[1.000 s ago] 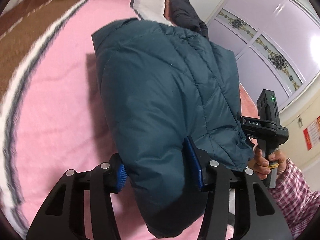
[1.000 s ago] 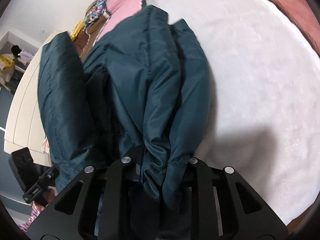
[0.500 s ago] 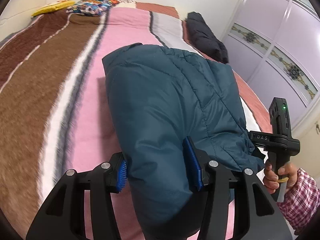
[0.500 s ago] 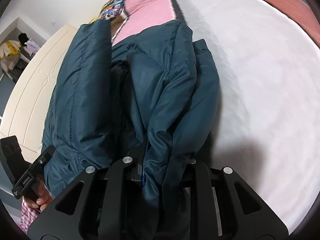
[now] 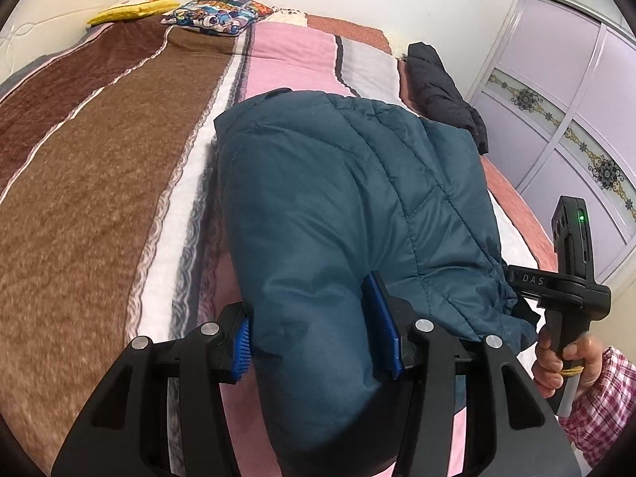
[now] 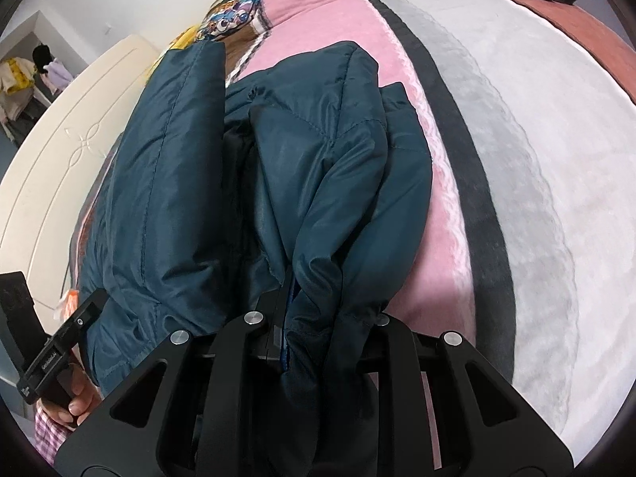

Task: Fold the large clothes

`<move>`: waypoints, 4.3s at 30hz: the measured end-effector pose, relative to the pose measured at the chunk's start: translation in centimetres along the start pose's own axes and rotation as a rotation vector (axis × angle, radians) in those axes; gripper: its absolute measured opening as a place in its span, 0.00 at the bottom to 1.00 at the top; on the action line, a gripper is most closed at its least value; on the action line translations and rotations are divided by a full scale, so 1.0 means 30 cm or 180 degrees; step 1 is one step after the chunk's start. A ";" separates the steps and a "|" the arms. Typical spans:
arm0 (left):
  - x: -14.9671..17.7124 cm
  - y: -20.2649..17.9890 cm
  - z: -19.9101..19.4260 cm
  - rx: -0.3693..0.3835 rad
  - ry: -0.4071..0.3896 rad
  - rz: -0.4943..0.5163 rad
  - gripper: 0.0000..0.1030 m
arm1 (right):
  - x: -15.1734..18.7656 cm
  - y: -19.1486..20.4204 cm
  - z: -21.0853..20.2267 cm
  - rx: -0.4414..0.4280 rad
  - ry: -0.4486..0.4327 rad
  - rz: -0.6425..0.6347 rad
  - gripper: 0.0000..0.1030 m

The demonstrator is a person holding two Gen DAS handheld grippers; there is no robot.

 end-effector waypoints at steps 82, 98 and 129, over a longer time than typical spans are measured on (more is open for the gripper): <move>0.416 -0.352 -0.652 -0.0850 -0.0285 -0.0089 0.73 | 0.565 0.348 -0.549 0.0585 -0.0383 -0.0736 0.58; 0.550 -0.353 -0.641 -0.1064 -0.0109 -0.0231 0.73 | 0.705 0.312 -0.512 0.0858 -0.0308 -0.0651 0.58; 0.676 -0.392 -0.543 -0.1129 0.0333 -0.0114 0.70 | 0.829 0.220 -0.495 0.1067 -0.0163 -0.0439 0.58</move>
Point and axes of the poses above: each gripper's, at about its wrist camera, not at the fingertips, and z roughly the way its jaws point, y to its left, x to its underside, the point moved 7 cm from there along z, roughly the way its jaws point, and after that the axes turned 1 degree about -x, right-handed, at the moved point
